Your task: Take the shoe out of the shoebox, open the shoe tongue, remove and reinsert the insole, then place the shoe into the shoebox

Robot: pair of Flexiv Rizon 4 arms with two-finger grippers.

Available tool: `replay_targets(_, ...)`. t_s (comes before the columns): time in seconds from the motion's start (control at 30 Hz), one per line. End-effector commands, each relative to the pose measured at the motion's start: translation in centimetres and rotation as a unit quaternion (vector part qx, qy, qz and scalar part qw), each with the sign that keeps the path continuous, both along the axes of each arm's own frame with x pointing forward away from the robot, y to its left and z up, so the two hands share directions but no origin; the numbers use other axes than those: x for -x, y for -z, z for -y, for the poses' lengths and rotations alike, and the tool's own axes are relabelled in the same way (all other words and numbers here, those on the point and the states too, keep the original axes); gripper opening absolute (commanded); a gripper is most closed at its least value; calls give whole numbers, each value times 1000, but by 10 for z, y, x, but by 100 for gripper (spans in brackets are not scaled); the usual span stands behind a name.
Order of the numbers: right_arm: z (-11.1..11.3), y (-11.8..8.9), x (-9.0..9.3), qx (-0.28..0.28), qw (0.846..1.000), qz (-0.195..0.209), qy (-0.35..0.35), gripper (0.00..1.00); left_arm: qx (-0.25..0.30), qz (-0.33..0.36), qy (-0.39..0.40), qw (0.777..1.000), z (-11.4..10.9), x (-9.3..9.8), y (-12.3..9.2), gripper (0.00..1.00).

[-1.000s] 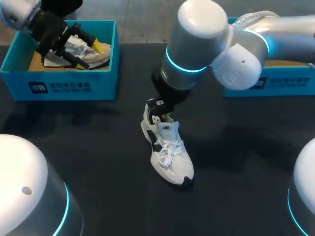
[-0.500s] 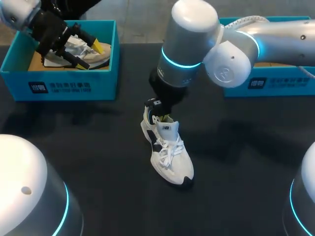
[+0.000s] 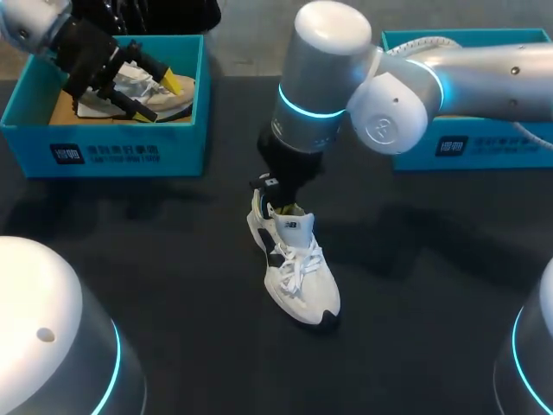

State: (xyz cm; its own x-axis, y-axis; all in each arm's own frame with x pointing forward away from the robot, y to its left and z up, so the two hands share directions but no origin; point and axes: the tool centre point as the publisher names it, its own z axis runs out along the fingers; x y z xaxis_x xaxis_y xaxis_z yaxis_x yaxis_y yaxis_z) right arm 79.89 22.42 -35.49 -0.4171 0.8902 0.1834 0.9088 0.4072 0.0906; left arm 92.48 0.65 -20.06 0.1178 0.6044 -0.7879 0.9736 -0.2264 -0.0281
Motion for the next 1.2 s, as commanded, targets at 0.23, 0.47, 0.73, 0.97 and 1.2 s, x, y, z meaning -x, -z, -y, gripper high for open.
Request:
replay_targets(0.23, -2, 27, 4, 6, 1000, -16, 14, 0, -1, 1, -1, 1000, 0, 1, -1, 100)
replay_targets(0.47, 0, 40, 2, 45, 999, 1, 29, 0, -1, 1, -1, 1000, 0, 1, -1, 100)
replay_targets(0.73, -7, 31, 0, 60, 997, 18, 42, 0, -1, 1, -1, 1000, 0, 1, -1, 100)
replay_targets(0.97, -5, 18, -9, 61, 997, 34, 33, 0, -1, 1, -1, 1000, 0, 1, -1, 100)
replay_targets(1.2, -7, 36, -24, 44, 998, 36, 28, 0, -1, 1, -1, 1000, 0, 1, -1, 100)
